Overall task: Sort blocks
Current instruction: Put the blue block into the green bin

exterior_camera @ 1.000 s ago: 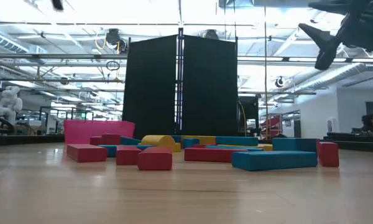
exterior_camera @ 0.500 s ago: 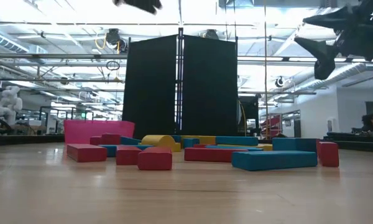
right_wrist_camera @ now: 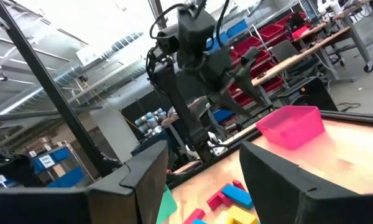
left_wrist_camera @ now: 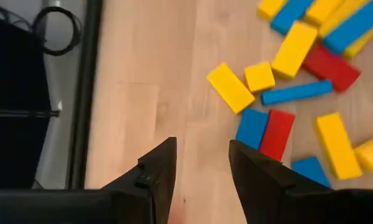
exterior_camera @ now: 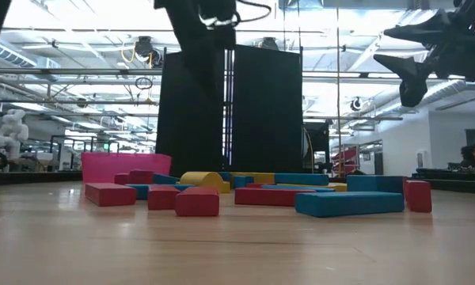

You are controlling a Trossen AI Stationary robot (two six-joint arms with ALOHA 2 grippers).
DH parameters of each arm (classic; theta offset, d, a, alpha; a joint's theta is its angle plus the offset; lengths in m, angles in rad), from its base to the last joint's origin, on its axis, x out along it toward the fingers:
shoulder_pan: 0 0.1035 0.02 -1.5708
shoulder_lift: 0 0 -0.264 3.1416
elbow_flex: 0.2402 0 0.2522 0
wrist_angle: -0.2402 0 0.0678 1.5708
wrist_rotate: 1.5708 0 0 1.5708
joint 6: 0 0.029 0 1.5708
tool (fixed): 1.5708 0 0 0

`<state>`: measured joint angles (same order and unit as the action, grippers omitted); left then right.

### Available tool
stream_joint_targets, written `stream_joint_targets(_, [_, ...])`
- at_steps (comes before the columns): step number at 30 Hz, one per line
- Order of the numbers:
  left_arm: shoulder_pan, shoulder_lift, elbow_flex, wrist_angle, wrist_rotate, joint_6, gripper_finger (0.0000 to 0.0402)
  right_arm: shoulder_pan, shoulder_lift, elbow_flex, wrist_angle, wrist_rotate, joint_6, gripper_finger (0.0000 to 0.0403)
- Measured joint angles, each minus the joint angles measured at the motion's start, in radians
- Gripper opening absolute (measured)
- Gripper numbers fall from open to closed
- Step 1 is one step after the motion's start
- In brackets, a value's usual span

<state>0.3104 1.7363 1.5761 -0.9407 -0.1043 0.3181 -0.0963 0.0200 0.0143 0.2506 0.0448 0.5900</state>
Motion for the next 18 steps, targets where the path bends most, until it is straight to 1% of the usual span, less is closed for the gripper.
stream_joint_targets(2, [-0.007,0.034,0.000,-0.006,0.000,0.000,0.0153,0.000,0.000,0.000,-0.010,0.000,0.000,0.0199])
stream_joint_targets(4, [-0.021,0.059,0.000,-0.042,0.025,-0.057,0.0153,0.000,0.000,0.000,-0.021,0.000,0.000,0.0199])
stream_joint_targets(6, [-0.043,0.069,-0.011,-0.101,0.109,-0.105,0.0153,0.000,0.000,0.000,-0.033,0.000,0.000,0.0199])
stream_joint_targets(8, [-0.079,0.066,-0.057,-0.127,0.198,-0.140,0.0153,0.000,0.000,0.000,-0.048,0.000,0.000,0.0199])
stream_joint_targets(9, [-0.100,0.064,-0.084,-0.121,0.215,-0.157,0.0153,0.000,0.000,0.000,-0.056,0.000,0.000,0.0199])
stream_joint_targets(11, [-0.146,0.048,-0.140,-0.079,0.199,-0.187,0.0153,0.000,0.000,0.000,-0.071,0.000,0.000,0.0199])
stream_joint_targets(13, [-0.188,0.007,-0.206,-0.035,0.180,-0.215,0.0153,0.000,0.000,0.000,-0.078,0.000,0.000,0.0199])
stream_joint_targets(16, [-0.239,-0.063,-0.314,0.087,0.172,-0.297,0.0153,0.000,0.000,0.000,-0.080,0.001,0.000,0.0199])
stream_joint_targets(18, [-0.260,-0.105,-0.381,0.147,0.112,-0.335,0.0153,0.000,0.000,0.000,-0.083,0.001,-0.003,0.0199])
